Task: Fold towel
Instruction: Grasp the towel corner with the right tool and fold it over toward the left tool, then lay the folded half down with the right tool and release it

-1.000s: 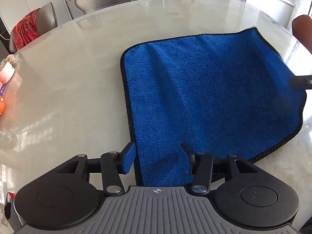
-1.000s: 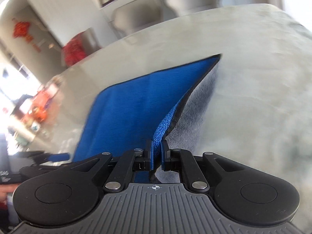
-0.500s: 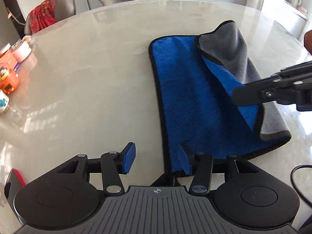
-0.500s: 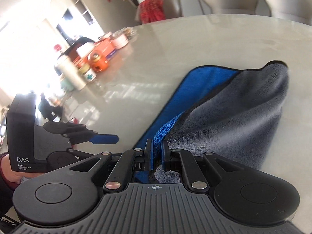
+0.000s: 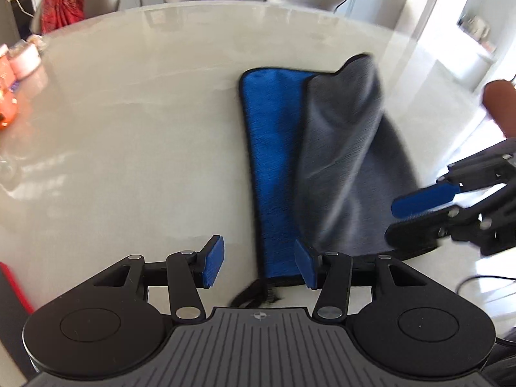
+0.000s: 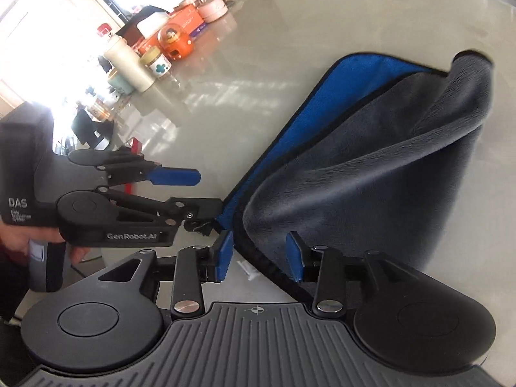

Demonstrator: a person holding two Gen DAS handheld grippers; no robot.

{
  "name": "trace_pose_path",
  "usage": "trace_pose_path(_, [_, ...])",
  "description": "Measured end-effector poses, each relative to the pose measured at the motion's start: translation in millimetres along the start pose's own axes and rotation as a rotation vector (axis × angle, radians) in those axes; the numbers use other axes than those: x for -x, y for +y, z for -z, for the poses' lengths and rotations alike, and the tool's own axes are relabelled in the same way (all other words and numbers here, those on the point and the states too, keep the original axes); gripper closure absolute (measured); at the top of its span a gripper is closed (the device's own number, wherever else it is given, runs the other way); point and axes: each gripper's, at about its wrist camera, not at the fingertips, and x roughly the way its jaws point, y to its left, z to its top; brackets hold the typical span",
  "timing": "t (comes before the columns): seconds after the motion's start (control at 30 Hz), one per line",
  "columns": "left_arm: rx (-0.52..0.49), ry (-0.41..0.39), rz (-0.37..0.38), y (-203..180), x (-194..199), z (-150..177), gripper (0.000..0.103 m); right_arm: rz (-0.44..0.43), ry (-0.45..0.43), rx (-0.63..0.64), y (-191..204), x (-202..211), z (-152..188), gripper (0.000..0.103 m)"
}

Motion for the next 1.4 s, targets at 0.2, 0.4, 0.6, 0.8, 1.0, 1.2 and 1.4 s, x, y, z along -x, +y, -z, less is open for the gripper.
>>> trace_pose_path(0.2, [0.028, 0.017, 0.054, -11.2, -11.1, -5.8, 0.049, 0.100, 0.000, 0.196, -33.7, 42.8, -15.5, 0.065])
trace_pose_path(0.4, [0.105, 0.044, 0.052, -9.8, -18.5, -9.3, 0.050, 0.112, 0.027, 0.437, -73.7, 46.2, -49.3, 0.065])
trace_pose_path(0.6, [0.147, 0.055, 0.019, -9.9, -27.5, -16.1, 0.050, -0.057, 0.036, 0.651, -112.2, 48.6, -90.3, 0.053])
trace_pose_path(0.8, [0.176, 0.077, -0.014, -12.5, -38.1, -19.5, 0.050, -0.180, 0.066, 0.550, -146.0, 40.9, -158.1, 0.056])
trace_pose_path(1.0, [0.192, 0.093, -0.032, -14.7, -39.7, -20.0, 0.051, -0.216, 0.196, 0.556, -164.5, -1.6, -190.6, 0.074])
trace_pose_path(1.2, [0.201, 0.097, -0.047, -17.3, -40.5, -23.3, 0.051, -0.285, 0.232, 0.503, -182.1, -30.6, -218.0, 0.074])
trace_pose_path(1.4, [0.208, 0.101, -0.057, -20.0, -44.1, -26.8, 0.051, -0.312, 0.273, 0.606, -174.6, -56.8, -228.6, 0.074])
